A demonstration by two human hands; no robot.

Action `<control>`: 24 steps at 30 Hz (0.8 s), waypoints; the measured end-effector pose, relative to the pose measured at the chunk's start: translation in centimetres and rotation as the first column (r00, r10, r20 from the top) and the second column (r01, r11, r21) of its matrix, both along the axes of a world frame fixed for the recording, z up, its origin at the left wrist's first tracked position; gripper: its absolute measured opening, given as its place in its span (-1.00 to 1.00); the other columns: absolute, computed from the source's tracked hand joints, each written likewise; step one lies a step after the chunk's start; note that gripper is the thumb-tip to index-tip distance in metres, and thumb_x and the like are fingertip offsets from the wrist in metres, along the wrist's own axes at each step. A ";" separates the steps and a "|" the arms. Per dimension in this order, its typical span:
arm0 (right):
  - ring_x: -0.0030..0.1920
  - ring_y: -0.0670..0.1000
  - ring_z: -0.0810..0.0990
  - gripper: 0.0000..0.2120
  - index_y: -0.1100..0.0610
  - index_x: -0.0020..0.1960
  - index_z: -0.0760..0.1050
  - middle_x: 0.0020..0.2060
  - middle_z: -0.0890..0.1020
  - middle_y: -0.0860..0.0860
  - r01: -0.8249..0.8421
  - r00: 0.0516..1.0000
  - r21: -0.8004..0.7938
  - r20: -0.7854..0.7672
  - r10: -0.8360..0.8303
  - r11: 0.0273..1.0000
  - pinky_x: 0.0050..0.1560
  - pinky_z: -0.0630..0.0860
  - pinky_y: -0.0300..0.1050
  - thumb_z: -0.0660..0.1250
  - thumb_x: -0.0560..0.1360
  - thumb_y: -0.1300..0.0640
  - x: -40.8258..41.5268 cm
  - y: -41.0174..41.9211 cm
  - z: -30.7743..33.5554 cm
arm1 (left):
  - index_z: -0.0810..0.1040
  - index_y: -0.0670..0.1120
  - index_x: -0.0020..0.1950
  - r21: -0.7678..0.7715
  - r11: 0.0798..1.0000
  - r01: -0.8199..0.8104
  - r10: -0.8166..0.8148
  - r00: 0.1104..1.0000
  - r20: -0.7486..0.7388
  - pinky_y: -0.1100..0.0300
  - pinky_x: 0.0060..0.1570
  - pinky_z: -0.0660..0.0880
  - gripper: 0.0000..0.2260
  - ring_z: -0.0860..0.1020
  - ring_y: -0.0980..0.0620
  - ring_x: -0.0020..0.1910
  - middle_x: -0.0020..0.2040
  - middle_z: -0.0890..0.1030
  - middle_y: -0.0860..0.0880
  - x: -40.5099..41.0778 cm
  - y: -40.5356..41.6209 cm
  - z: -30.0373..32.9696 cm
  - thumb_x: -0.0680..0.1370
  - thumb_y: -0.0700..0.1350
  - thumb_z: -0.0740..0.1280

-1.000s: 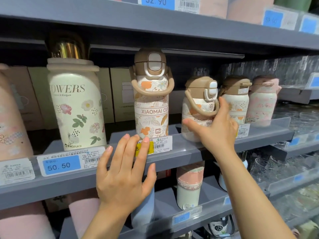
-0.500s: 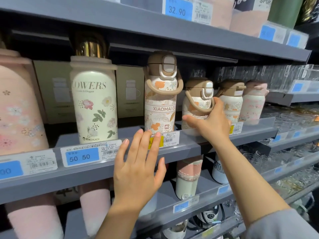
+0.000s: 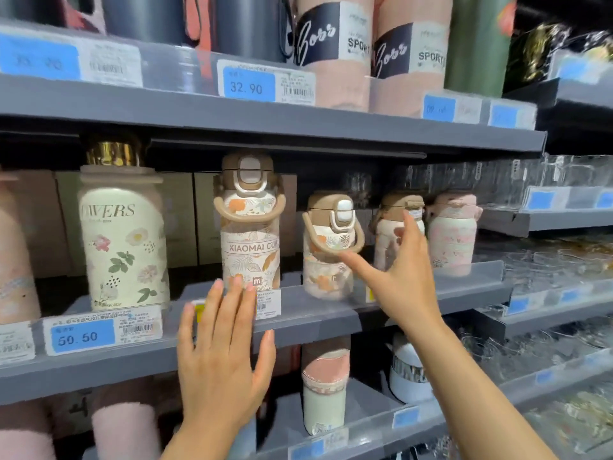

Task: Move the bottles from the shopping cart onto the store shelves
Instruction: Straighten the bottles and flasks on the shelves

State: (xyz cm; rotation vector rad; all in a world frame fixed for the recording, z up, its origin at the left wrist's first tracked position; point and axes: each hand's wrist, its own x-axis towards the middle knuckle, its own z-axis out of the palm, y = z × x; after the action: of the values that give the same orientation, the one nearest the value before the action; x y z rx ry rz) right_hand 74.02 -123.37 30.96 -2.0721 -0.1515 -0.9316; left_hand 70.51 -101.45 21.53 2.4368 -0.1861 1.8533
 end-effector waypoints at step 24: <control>0.27 0.18 0.49 0.21 0.04 0.56 -0.26 0.35 0.46 0.08 0.040 0.982 -0.132 -0.176 -0.063 0.990 -0.01 0.42 0.05 0.36 0.24 -0.45 7.1 -7.8 0.9 | 0.39 -0.12 0.41 0.234 0.946 -0.226 0.175 0.959 0.221 0.03 0.36 0.25 -0.50 0.43 -0.05 0.34 0.34 0.47 -0.08 6.2 -10.0 -0.8 0.56 0.10 0.10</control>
State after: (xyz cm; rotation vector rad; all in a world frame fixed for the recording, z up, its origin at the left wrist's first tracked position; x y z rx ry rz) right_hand 81.08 -131.21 31.91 -2.2766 -0.0637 -0.7776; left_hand 76.73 -111.48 20.73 2.5128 -0.2074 2.2960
